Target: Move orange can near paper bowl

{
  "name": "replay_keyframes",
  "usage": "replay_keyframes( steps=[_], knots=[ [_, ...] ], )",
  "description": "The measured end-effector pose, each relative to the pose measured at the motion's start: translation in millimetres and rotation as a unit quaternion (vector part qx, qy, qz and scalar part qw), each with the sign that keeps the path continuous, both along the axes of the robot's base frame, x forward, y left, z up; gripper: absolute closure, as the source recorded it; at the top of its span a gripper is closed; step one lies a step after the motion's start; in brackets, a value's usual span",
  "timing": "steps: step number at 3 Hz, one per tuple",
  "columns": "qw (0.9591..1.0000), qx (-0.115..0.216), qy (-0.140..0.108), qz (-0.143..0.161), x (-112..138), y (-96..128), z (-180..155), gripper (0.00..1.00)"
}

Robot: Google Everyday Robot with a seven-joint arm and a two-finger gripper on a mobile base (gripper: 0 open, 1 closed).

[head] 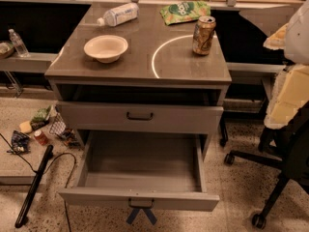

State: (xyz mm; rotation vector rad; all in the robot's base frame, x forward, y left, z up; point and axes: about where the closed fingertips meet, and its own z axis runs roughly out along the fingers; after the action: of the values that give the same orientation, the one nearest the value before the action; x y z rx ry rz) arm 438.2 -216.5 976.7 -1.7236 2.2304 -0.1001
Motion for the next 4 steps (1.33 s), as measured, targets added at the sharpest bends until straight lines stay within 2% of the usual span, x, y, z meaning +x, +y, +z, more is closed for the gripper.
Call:
replay_keyframes(
  steps=[1,2,3,4],
  knots=[
    [1.0,0.0,0.0,0.0,0.0,0.0,0.0,0.0],
    [0.9993,0.033,-0.012,-0.01,9.8,3.2,0.1,0.0],
    [0.9853,0.16,-0.026,-0.055,58.6,5.6,-21.0,0.0],
    [0.9609,0.255,-0.041,-0.099,100.3,13.5,-35.2,0.0]
  ],
)
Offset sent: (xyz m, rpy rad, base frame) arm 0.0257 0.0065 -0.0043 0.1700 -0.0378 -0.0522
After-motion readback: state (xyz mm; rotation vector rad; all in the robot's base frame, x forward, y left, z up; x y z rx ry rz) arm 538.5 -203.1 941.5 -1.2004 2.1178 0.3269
